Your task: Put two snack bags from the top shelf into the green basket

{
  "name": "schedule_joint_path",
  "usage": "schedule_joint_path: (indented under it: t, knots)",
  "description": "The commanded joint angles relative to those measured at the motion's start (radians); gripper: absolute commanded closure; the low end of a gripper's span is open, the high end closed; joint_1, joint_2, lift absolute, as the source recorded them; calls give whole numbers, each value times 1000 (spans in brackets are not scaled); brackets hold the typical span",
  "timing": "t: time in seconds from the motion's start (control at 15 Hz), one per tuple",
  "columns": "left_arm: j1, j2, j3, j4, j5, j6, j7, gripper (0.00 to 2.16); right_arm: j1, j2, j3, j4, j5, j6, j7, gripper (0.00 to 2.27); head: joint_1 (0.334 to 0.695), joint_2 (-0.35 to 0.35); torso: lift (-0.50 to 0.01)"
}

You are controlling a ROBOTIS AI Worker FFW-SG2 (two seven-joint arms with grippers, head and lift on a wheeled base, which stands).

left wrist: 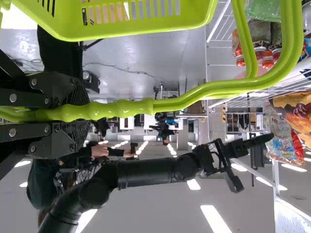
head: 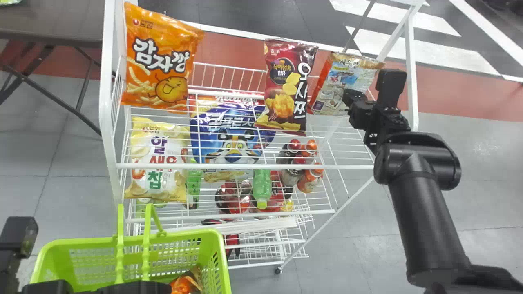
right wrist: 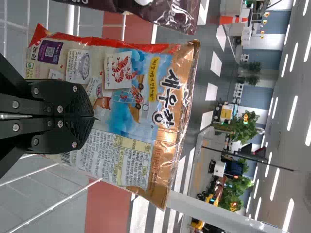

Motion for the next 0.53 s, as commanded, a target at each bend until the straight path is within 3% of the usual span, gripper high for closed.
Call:
schedule_joint_path:
  t: [0.0, 0.47]
  knots:
    - [0, 0, -1, 0, 0, 7, 0, 2145, 65, 7, -12, -118, -1, 56, -2, 2186, 695, -350, -1]
    - [1, 0, 6, 0, 2, 7, -3, 2145, 150, 45, -19, -362, 11, 126, -17, 2186, 695, -350, -1]
